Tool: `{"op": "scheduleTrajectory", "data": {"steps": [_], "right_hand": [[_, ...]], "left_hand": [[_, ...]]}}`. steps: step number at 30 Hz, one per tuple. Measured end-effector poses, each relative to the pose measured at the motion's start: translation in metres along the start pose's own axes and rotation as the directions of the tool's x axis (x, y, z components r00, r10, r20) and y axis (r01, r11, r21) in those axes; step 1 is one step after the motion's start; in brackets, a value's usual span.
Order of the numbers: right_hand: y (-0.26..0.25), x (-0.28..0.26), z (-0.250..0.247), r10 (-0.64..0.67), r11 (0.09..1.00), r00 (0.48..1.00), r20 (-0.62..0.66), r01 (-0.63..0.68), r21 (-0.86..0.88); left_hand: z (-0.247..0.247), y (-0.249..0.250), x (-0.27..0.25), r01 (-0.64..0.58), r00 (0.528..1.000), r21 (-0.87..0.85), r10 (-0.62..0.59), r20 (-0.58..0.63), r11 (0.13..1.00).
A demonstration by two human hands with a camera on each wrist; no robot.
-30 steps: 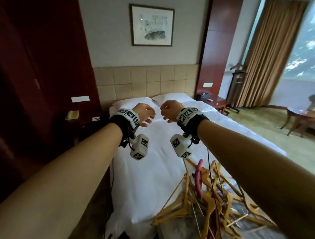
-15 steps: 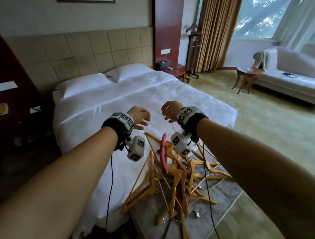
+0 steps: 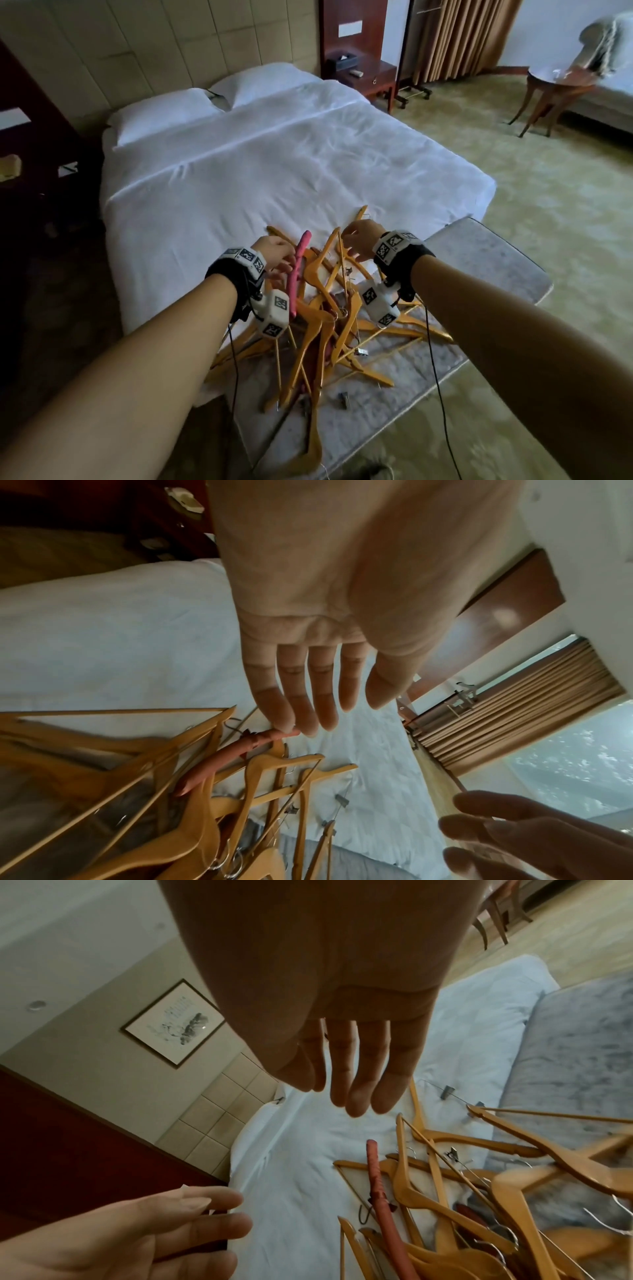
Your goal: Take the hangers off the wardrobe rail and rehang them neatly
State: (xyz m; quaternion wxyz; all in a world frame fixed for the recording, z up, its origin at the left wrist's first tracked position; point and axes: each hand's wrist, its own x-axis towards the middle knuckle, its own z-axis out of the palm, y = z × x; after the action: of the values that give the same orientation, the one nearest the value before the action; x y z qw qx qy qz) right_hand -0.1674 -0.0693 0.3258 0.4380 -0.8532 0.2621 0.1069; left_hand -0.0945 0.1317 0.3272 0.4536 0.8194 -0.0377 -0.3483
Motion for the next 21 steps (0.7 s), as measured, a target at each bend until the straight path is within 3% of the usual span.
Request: {"op": "scheduleTrajectory", "data": {"steps": [10, 21], "right_hand": [[0.077, 0.043, 0.026, 0.149, 0.983, 0.979, 0.137, -0.162, 0.092], [0.112, 0.077, 0.127, 0.350, 0.892, 0.892, 0.287, -0.411, 0.190]], "left_hand": [[0.040, -0.042, 0.033, 0.148, 0.989, -0.064, -0.149, -0.015, 0.987], [0.045, -0.118, 0.092, 0.292, 0.957, -0.125, -0.289, 0.036, 0.948]]}}
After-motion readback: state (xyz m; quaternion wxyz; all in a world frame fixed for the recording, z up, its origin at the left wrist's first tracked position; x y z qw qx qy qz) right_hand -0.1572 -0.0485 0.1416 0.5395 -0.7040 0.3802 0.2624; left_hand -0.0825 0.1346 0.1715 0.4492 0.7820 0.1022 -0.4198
